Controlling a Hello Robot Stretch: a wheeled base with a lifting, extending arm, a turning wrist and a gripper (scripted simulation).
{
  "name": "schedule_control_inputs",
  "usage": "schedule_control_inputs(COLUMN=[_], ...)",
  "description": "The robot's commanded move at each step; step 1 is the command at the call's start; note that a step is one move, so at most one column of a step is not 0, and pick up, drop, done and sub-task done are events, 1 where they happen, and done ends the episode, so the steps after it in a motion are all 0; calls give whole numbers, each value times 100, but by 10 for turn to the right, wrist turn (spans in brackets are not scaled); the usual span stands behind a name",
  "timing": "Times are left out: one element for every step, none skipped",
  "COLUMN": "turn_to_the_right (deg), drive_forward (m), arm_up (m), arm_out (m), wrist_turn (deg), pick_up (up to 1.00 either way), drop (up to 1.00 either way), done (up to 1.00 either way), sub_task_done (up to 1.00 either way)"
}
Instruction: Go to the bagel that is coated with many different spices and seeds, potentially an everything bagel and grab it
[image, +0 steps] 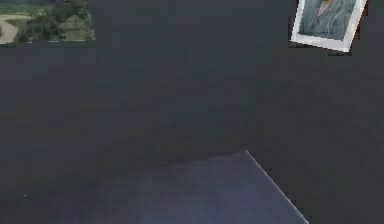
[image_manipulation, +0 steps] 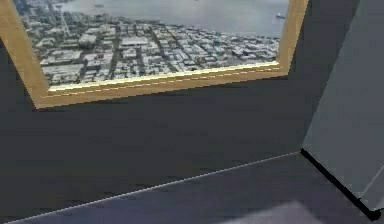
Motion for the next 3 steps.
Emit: schedule_control_inputs(turn_to_the_right=[-120, -30, 0], drive_forward=[0, 0, 35], arm_up=[0, 0, 0], arm_out=[0, 0, 0], wrist_turn=[0, 0, 0], pick_up=[0, 0, 0], drop=[0, 0, 0], done=[0, 0, 0], sub_task_done=[0, 0, 0])
